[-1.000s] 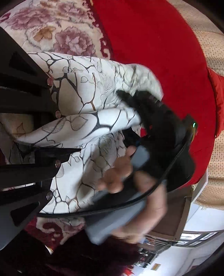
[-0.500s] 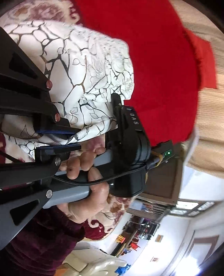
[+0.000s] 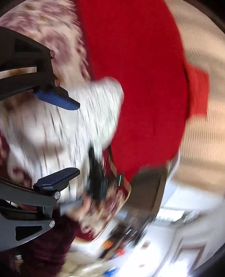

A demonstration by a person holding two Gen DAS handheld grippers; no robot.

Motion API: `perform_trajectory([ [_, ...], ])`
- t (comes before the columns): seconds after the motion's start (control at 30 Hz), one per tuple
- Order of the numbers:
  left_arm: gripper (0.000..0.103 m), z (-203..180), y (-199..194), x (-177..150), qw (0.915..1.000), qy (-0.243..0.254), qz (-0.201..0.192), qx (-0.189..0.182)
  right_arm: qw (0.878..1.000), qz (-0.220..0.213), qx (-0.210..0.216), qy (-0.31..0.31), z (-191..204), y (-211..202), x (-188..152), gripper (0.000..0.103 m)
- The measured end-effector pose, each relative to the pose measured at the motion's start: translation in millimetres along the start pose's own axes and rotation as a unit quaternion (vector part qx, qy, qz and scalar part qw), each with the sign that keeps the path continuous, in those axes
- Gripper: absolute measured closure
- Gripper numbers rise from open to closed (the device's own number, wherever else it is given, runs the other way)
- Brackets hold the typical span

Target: Fold large clothes

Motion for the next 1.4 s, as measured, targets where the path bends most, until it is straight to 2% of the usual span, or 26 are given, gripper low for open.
perform_trajectory([
  [0.07, 0.034, 49, 13, -12, 0.9963, -0.068, 0.023, 0.048, 1.000, -0.001, 0.014, 0.022, -8, -10, 1, 0.087],
  [0.1, 0.035, 69, 27, -20, 0.9909, -0.108, 0.048, 0.065, 0.999, 0.000, 0.020, 0.030, -12, -12, 2, 0.086],
  [0.17, 0.040, 80, 54, -33, 0.9843, -0.131, 0.097, 0.068, 0.999, -0.002, 0.024, 0.037, -12, -18, 0, 0.085],
  [0.2, 0.045, 72, 67, -39, 0.9836, -0.115, 0.119, 0.071, 0.999, 0.000, 0.023, 0.037, -11, -20, -1, 0.083],
  [0.23, 0.057, 62, 76, -43, 0.9839, -0.094, 0.134, 0.073, 0.999, 0.004, 0.025, 0.041, -9, -23, -4, 0.080],
  [0.27, 0.070, 45, 83, -46, 0.9854, -0.064, 0.135, 0.082, 0.999, 0.008, 0.028, 0.042, -10, -27, -4, 0.080],
  [0.3, 0.079, 32, 84, -46, 0.9868, -0.038, 0.130, 0.089, 0.998, 0.012, 0.033, 0.045, -7, -30, -6, 0.076],
  [0.33, 0.094, 24, 84, -46, 0.9876, -0.025, 0.127, 0.089, 0.998, 0.016, 0.040, 0.047, -1, -34, -9, 0.068],
  [0.37, 0.103, 18, 83, -46, 0.9883, -0.020, 0.125, 0.086, 0.998, 0.020, 0.047, 0.046, 1, -40, -13, 0.061],
  [0.4, 0.103, 16, 84, -47, 0.9885, -0.019, 0.124, 0.084, 0.997, 0.026, 0.056, 0.045, 6, -43, -17, 0.030],
  [0.43, 0.103, 13, 85, -48, 0.9883, -0.016, 0.124, 0.087, 0.996, 0.028, 0.078, 0.041, 14, -46, -23, 0.020],
  [0.53, 0.103, 12, 83, -52, 0.9881, -0.009, 0.122, 0.094, 0.993, 0.034, 0.109, 0.014, 37, -52, -44, 0.020],
  [0.6, 0.103, 11, 85, -52, 0.9877, -0.009, 0.120, 0.101, 0.994, 0.042, 0.103, -0.006, 48, -45, -56, 0.020],
  [0.67, 0.103, 5, 82, -50, 0.9866, 0.003, 0.114, 0.117, 0.994, 0.047, 0.095, -0.022, 56, -34, -65, 0.034],
  [0.73, 0.103, 5, 77, -43, 0.9865, 0.008, 0.106, 0.125, 0.996, 0.040, 0.038, -0.076, 72, -27, -71, 0.068],
  [0.77, 0.103, 1, 74, -39, 0.9874, 0.009, 0.097, 0.124, 0.995, 0.027, 0.021, -0.095, 79, -31, -72, 0.071],
  [0.83, 0.103, -9, 64, -30, 0.9908, 0.010, 0.078, 0.110, 0.995, -0.004, 0.020, -0.102, 88, -44, -70, 0.079],
  [0.9, 0.103, -30, 55, -19, 0.9951, 0.022, 0.047, 0.084, 0.990, -0.054, 0.005, -0.131, 101, -69, -69, 0.082],
  [0.97, 0.103, -58, 58, -14, 0.9943, 0.048, 0.031, 0.090, 0.984, -0.088, -0.021, -0.155, 108, -88, -72, 0.084],
  [1.03, 0.103, -65, 75, -15, 0.9936, 0.042, 0.054, 0.090, 0.981, -0.101, -0.046, -0.157, 102, -96, -71, 0.086],
  [1.13, 0.102, -64, 109, -30, 0.9896, 0.029, 0.114, 0.083, 0.978, -0.083, -0.147, -0.121, 56, -82, -65, 0.090],
  [1.17, 0.102, -67, 114, -34, 0.9875, 0.038, 0.122, 0.092, 0.980, -0.054, -0.167, -0.095, 35, -70, -64, 0.090],
  [1.2, 0.102, -71, 113, -36, 0.9867, 0.055, 0.114, 0.101, 0.985, -0.024, -0.161, -0.064, 14, -61, -64, 0.090],
  [1.27, 0.102, -70, 108, -38, 0.9868, 0.063, 0.109, 0.101, 0.987, -0.014, -0.152, -0.058, 6, -57, -65, 0.090],
  [1.3, 0.102, -64, 104, -38, 0.9890, 0.048, 0.109, 0.088, 0.984, -0.014, -0.158, -0.078, 12, -58, -67, 0.090],
  [1.4, 0.101, -49, 88, -35, 0.9927, 0.012, 0.108, 0.054, 0.985, -0.014, -0.155, -0.079, 17, -54, -71, 0.090],
])
Point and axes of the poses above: each gripper's, at about its wrist camera, not at the fingertips, and y roughly the way its jaws point, z to its left, x to its top, the point moved 1 cm from there along y, roughly the way its jaws point, and after that the axes turned 8 degrees about x, right-handed, at the moved point
